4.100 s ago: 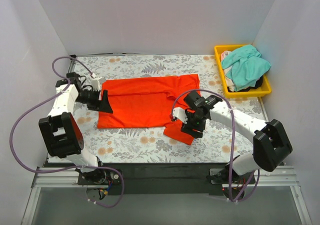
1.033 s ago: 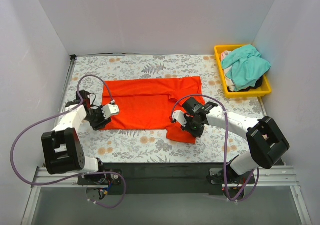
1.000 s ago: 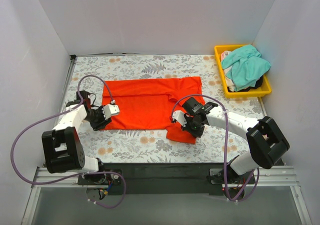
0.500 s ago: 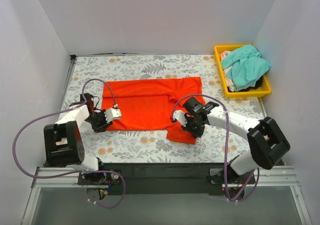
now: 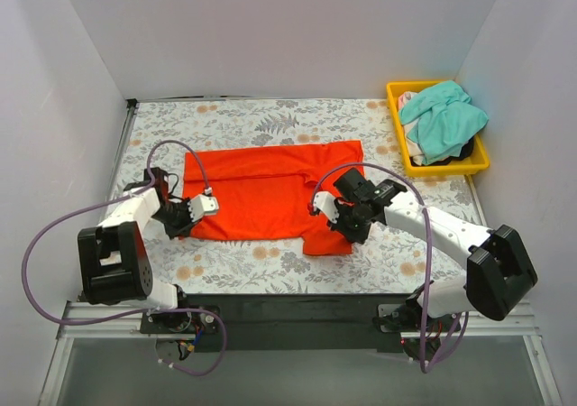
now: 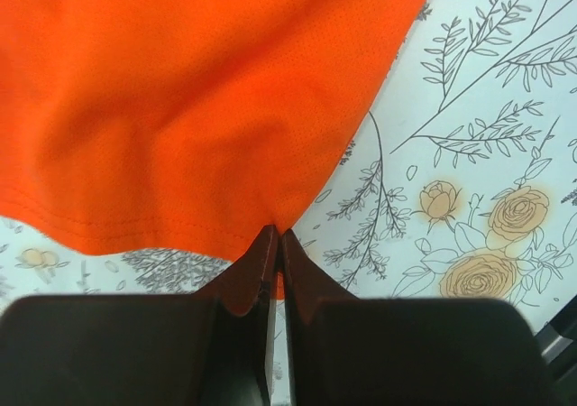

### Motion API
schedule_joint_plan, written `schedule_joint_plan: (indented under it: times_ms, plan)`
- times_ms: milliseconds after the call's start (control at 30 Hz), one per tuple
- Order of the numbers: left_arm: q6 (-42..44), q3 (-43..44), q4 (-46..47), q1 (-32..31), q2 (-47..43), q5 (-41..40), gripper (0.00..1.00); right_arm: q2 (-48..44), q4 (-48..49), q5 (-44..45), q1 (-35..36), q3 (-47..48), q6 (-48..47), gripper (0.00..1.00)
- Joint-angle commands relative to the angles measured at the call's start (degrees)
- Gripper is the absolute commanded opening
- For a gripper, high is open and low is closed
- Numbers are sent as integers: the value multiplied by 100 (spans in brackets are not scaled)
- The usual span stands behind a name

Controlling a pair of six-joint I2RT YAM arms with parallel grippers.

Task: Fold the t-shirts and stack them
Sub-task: Fold the tshirt

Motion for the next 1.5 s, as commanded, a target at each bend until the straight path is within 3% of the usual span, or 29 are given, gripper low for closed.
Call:
schedule_joint_plan:
  times_ms: [0, 400, 867, 1467]
  plan:
    - [-34, 501, -495, -16, -302, 305, 0, -113, -299, 2, -279, 532, -226, 1]
    - [-798, 1389, -162, -8, 163, 762, 0, 756, -379, 239, -1150, 1920, -1229, 1]
    - [-1757, 2452, 401, -8, 1164, 999, 0, 2162, -405, 186, -1616, 3668, -1774, 1]
    - [-2143, 2866, 665, -8, 1860, 789, 0, 3296, -405, 212, -1818, 4707, -1967, 1]
